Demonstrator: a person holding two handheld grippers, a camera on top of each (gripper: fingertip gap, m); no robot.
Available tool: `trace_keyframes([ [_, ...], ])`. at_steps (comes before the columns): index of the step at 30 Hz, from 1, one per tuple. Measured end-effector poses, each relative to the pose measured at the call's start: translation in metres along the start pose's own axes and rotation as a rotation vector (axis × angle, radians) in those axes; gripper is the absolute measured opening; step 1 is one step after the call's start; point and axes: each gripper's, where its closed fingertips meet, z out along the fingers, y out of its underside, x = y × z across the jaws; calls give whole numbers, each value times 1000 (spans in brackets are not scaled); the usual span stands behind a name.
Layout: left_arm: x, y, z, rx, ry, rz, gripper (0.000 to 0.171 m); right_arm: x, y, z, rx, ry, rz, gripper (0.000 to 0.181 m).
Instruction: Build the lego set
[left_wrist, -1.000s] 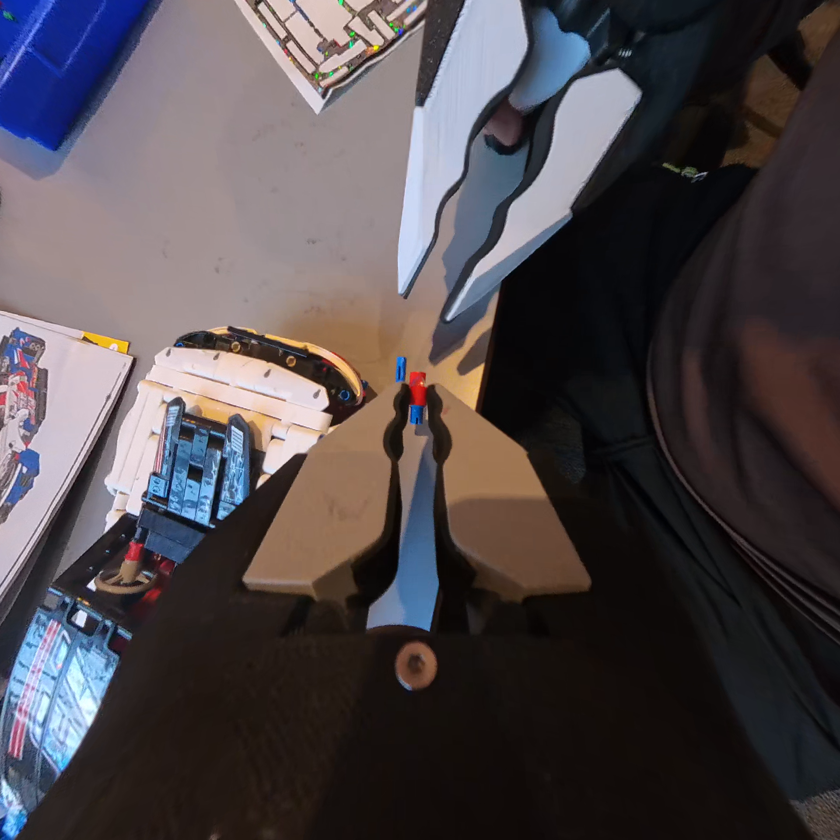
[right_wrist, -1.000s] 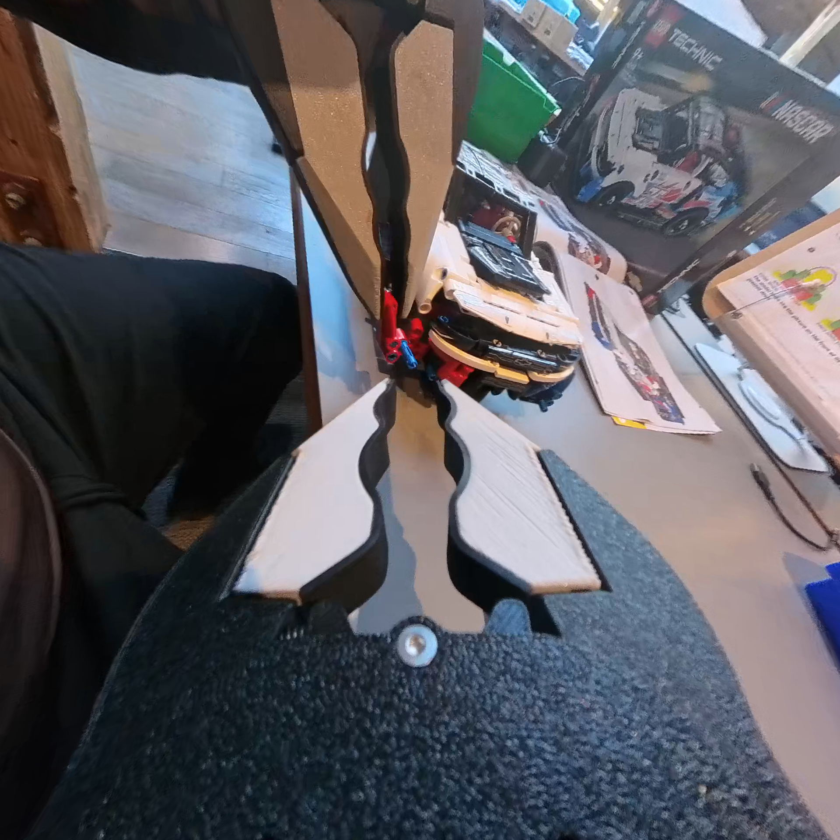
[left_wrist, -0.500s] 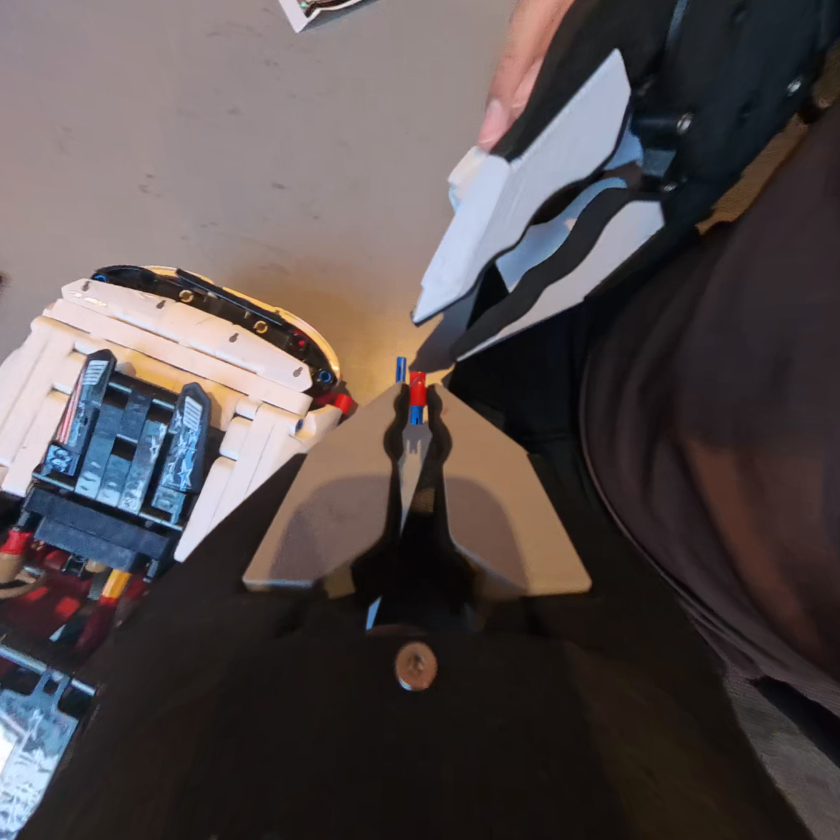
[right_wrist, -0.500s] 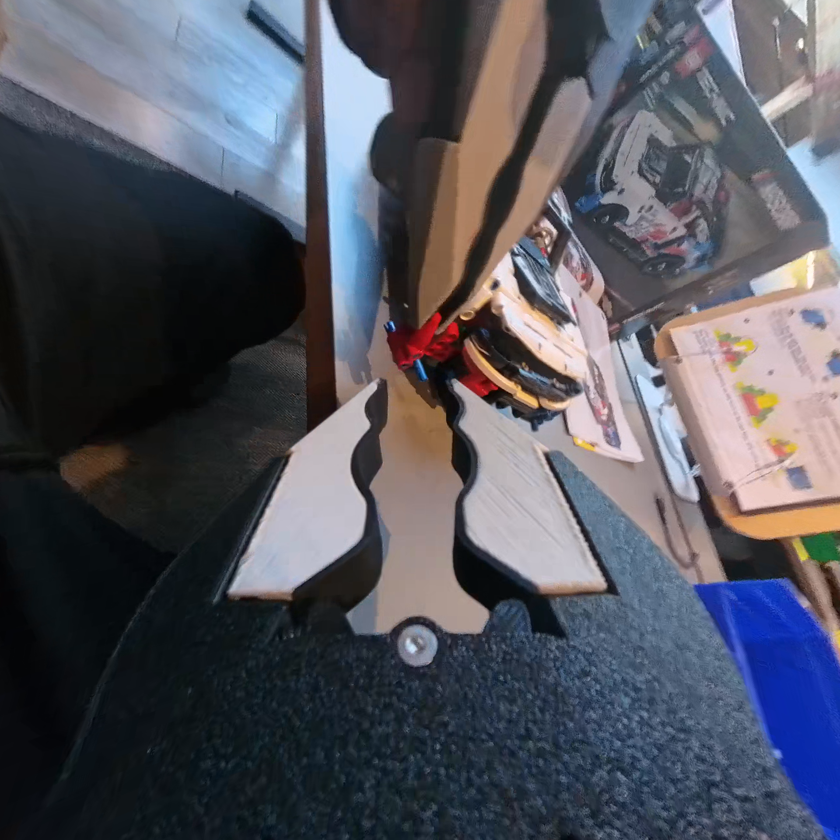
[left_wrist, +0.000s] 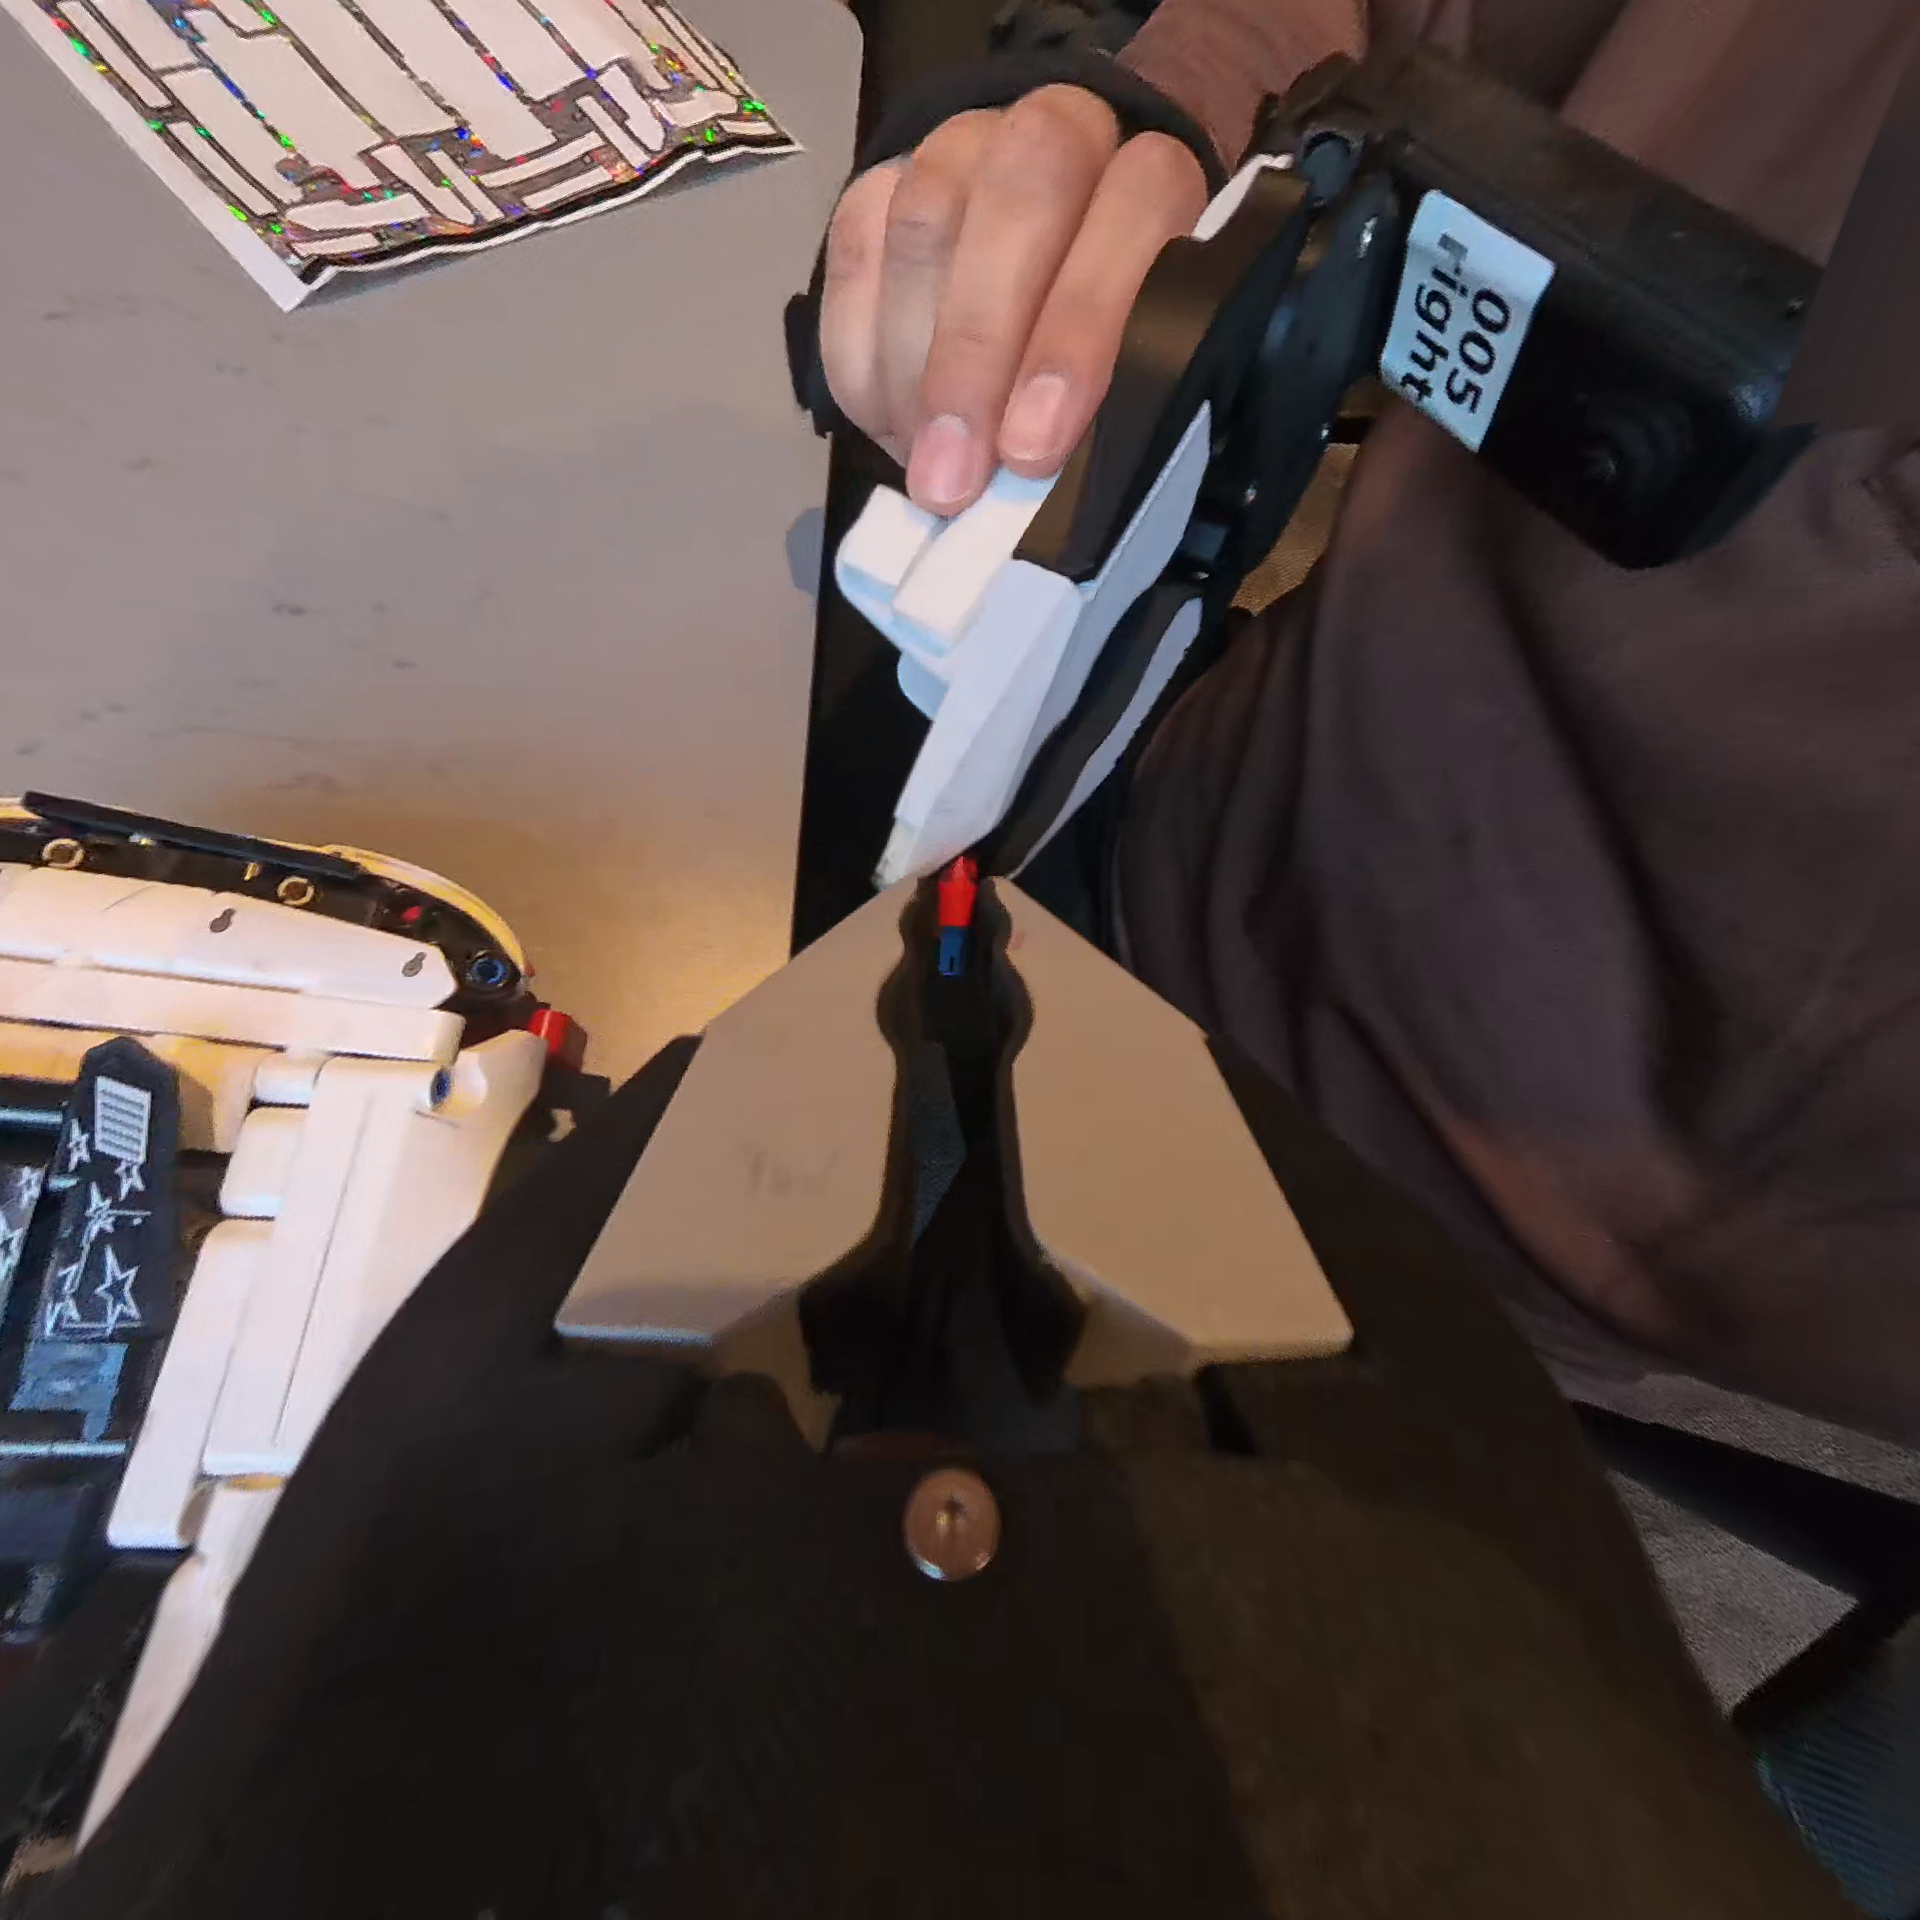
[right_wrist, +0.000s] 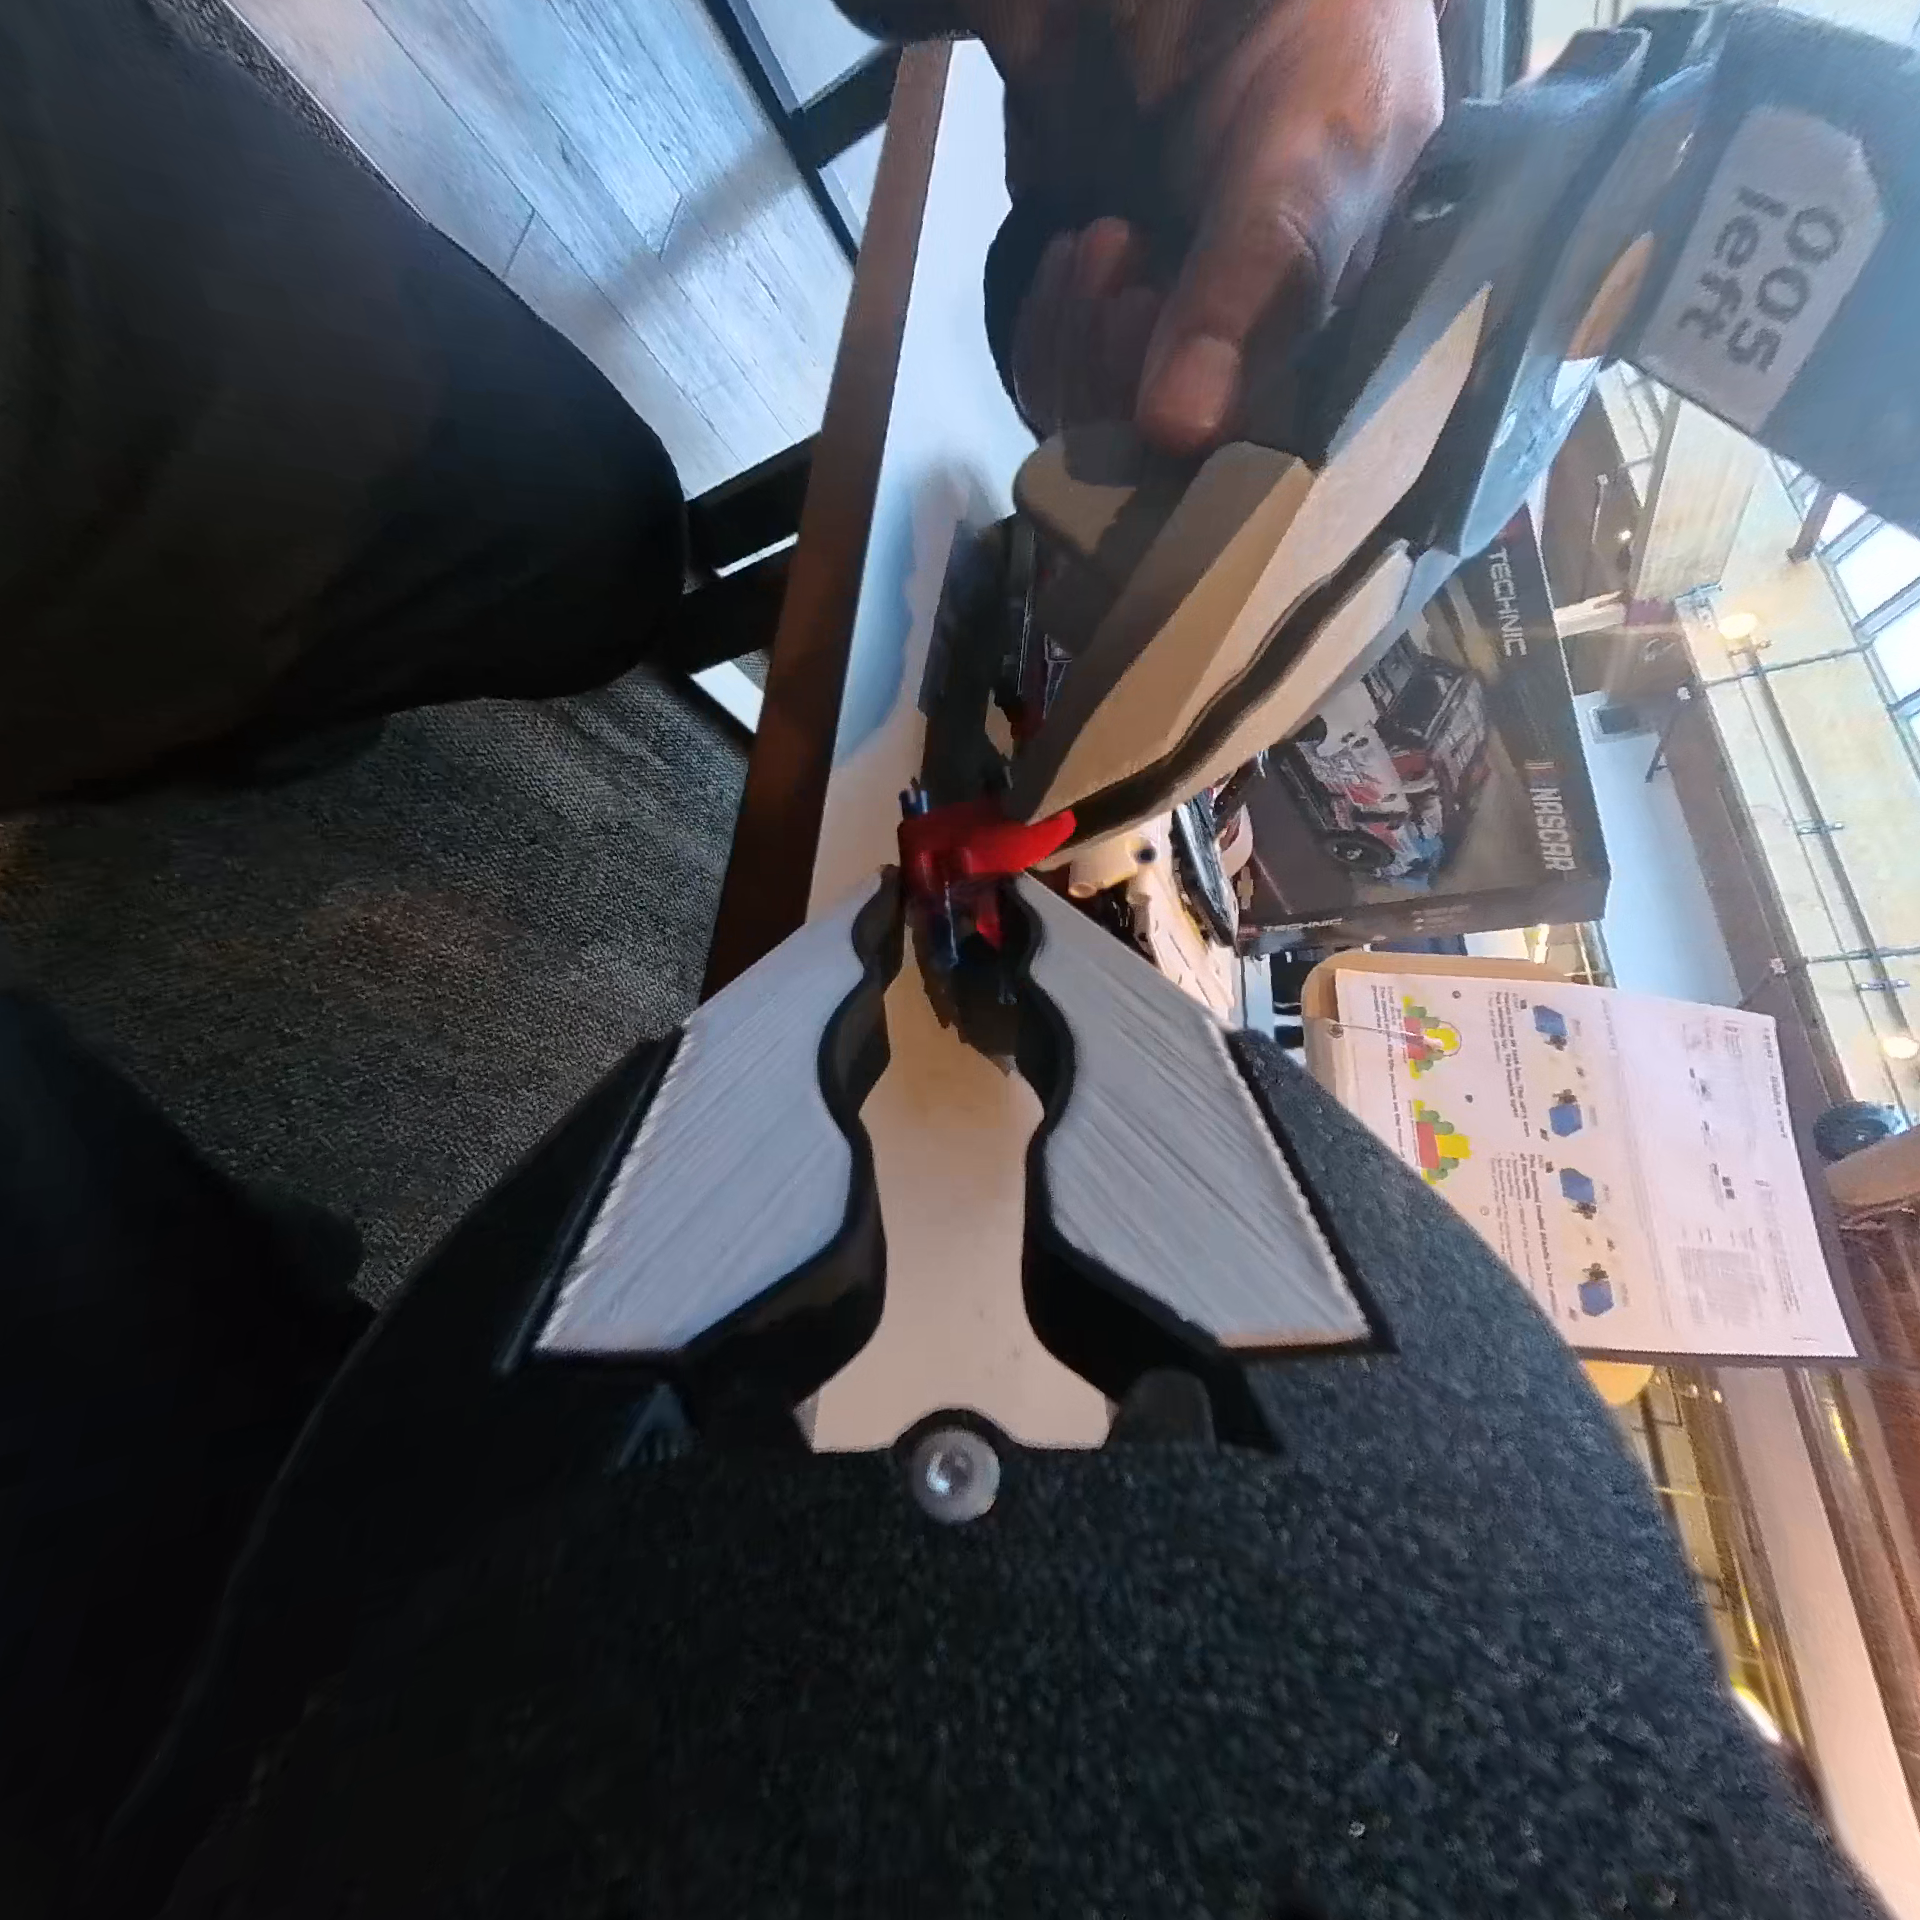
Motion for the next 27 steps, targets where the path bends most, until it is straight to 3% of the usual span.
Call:
trace_keyframes([
  [14, -12, 5, -6, 43, -132, 10, 5, 3, 12, -9, -9, 1, 165, 3],
  [17, -22, 2, -11, 72, -216, 19, 5, 6, 26, -4, -74, -21, 345, 0],
  [20, -22, -3, -13, 94, -272, 92, 5, 3, 35, 0, -91, -109, 507, 21],
  [23, -24, 2, -11, 50, -315, 134, 6, 6, 43, -3, -68, -138, 574, 18],
  [27, -20, 0, -9, 54, -366, 209, 5, 20, 90, -16, -129, -143, 746, 15],
])
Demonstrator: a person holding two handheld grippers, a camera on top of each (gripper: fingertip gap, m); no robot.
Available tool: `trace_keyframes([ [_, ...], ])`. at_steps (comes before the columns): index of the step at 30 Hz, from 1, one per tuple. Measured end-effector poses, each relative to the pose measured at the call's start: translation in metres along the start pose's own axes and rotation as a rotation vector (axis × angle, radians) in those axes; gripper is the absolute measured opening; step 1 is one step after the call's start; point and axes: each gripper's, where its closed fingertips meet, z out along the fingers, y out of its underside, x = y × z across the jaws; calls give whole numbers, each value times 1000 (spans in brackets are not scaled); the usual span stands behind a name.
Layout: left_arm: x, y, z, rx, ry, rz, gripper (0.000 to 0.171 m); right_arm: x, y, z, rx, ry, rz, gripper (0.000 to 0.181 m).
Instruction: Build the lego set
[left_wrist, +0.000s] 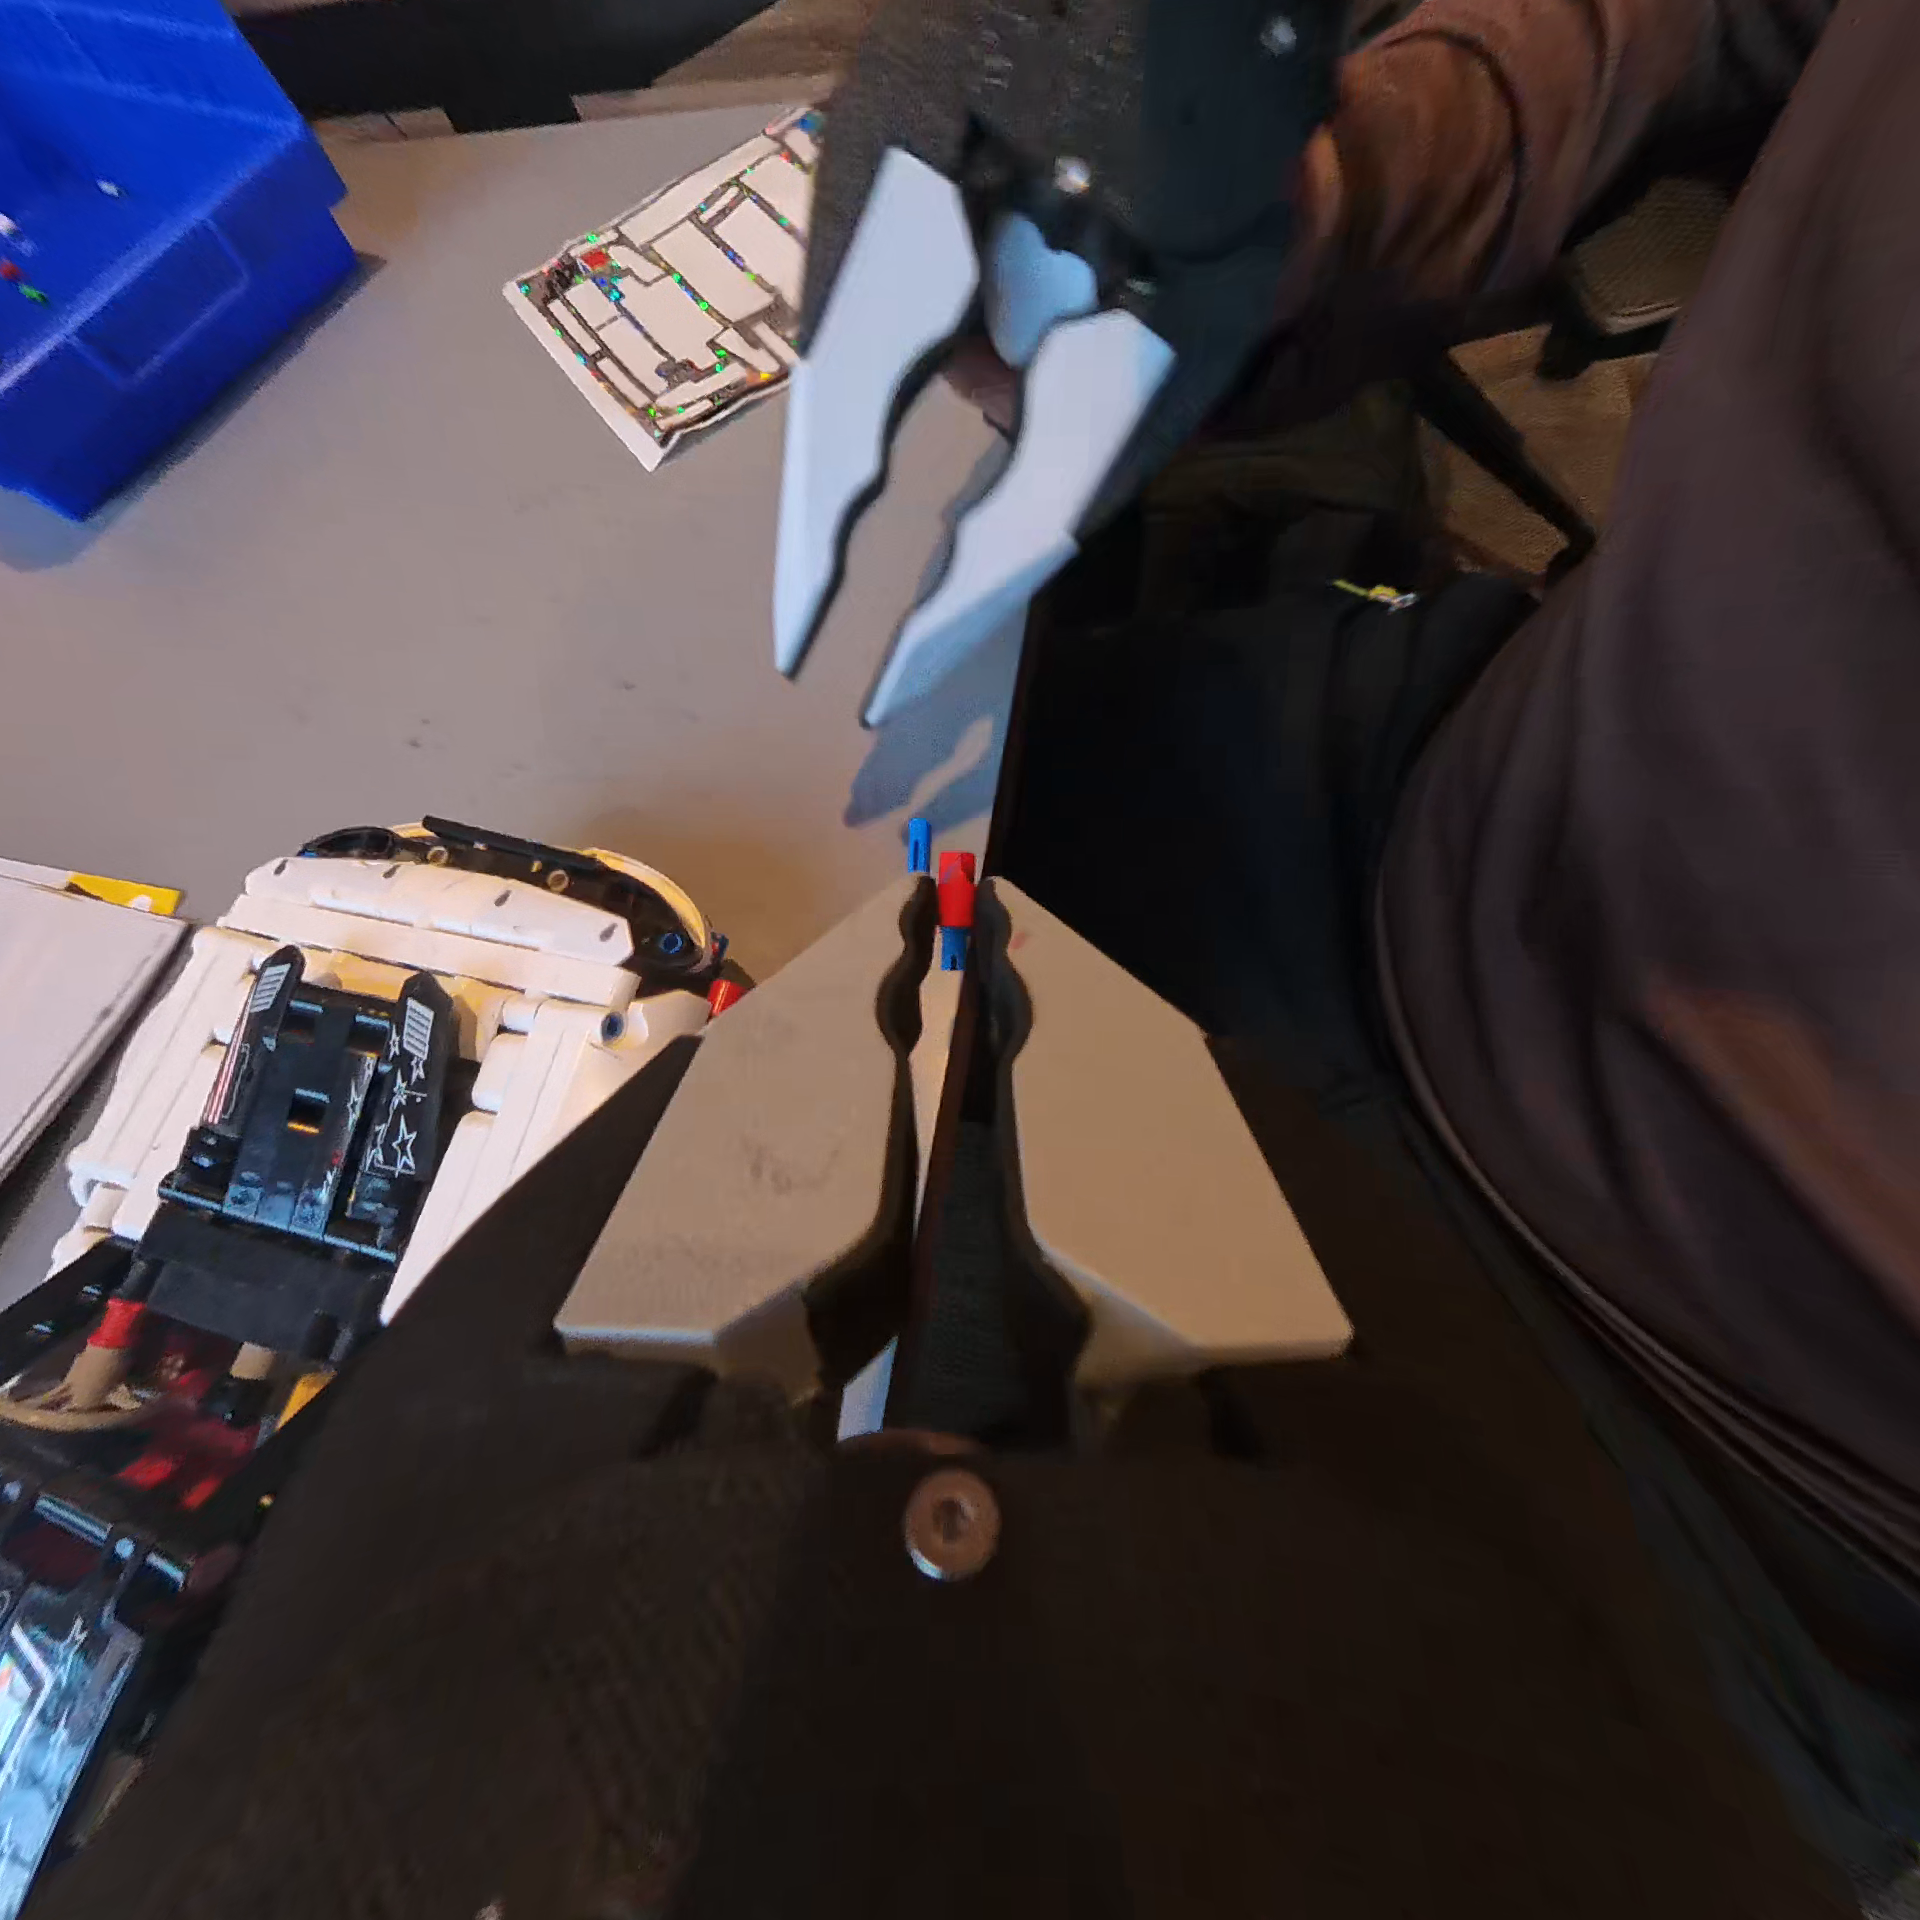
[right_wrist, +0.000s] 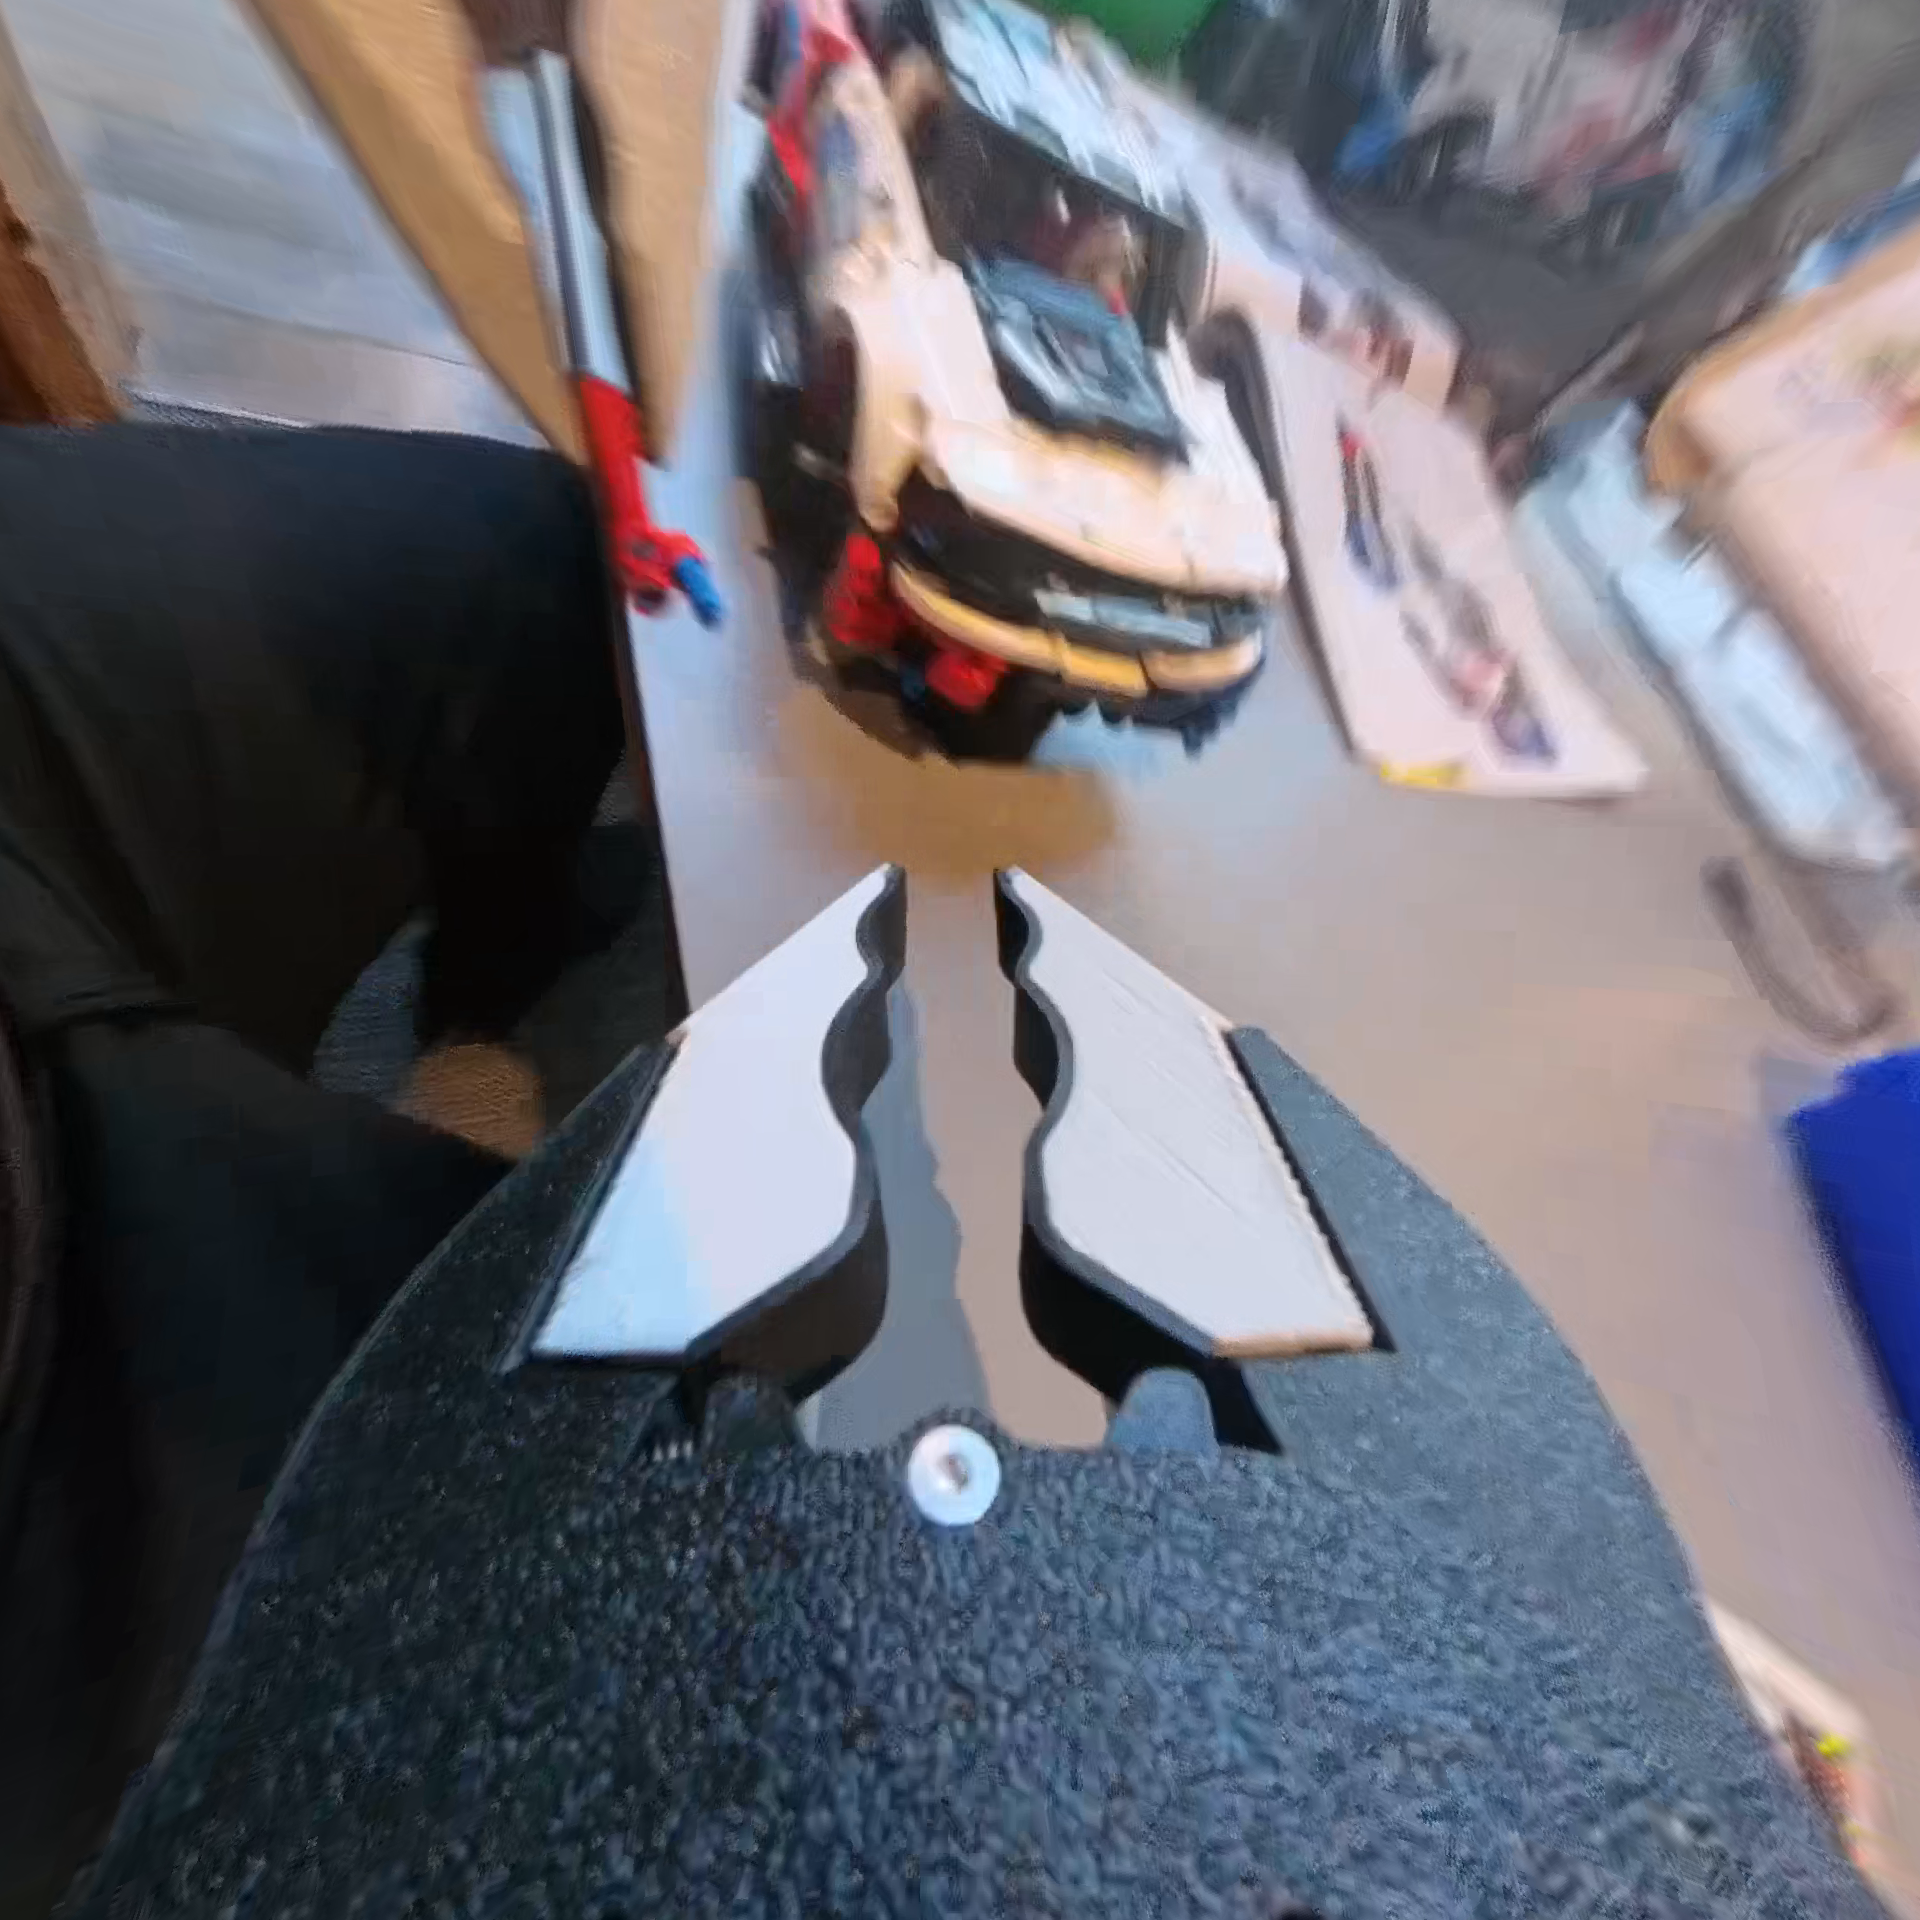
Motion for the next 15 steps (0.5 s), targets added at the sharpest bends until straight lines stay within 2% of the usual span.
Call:
trace_keyframes([
  [2, -1, 1, 2, -8, -30, 28, 5, 18, 18, -7, -36, -72, 202, 15],
  [4, -5, 3, 5, -36, -43, 56, 5, 35, 24, -17, 14, -139, 373, 16],
  [6, -15, 5, 7, -82, -60, 64, 5, 48, 21, -24, 82, -186, 447, 17],
  [9, -25, 4, 11, -156, -56, 64, 5, 50, 15, -25, 121, -252, 417, 30],
  [15, -31, 10, 19, -311, -48, 127, 5, 25, -2, -15, 194, -419, 338, 34],
])
